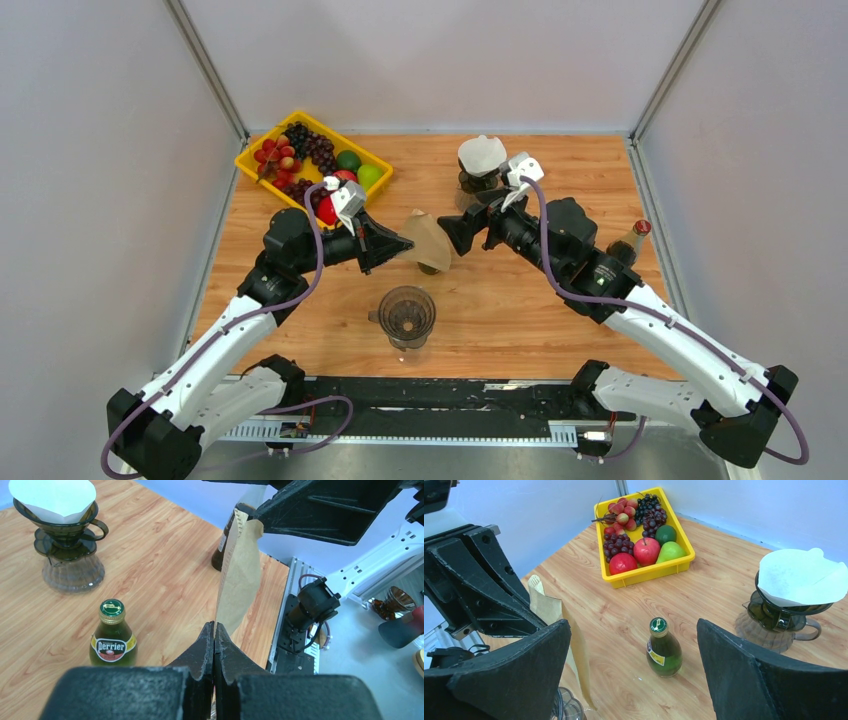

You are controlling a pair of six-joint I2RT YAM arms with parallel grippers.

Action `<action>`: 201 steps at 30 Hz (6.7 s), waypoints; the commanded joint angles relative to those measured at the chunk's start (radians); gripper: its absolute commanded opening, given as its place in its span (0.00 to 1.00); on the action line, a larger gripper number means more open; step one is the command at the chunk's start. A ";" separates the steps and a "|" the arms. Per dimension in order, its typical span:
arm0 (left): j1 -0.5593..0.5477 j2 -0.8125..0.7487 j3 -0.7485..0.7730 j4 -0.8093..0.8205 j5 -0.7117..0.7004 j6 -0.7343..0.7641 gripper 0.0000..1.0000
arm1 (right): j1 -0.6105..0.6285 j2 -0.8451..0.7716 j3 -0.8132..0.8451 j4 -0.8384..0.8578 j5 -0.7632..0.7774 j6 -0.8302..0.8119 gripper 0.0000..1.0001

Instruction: Place the coffee filter in the dripper

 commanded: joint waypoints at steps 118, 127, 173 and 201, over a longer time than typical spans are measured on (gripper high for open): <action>-0.002 -0.034 0.048 -0.077 0.330 0.334 0.00 | -0.004 -0.001 0.090 -0.115 -0.325 -0.230 1.00; -0.001 -0.013 0.062 -0.083 0.359 0.350 0.00 | -0.006 0.004 0.086 -0.124 -0.403 -0.300 1.00; -0.001 0.022 0.064 -0.055 0.436 0.395 0.00 | -0.006 -0.026 0.055 -0.177 -0.352 -0.357 0.95; -0.002 0.066 0.135 -0.136 0.509 0.519 0.00 | -0.005 0.052 0.088 -0.222 -0.523 -0.354 0.86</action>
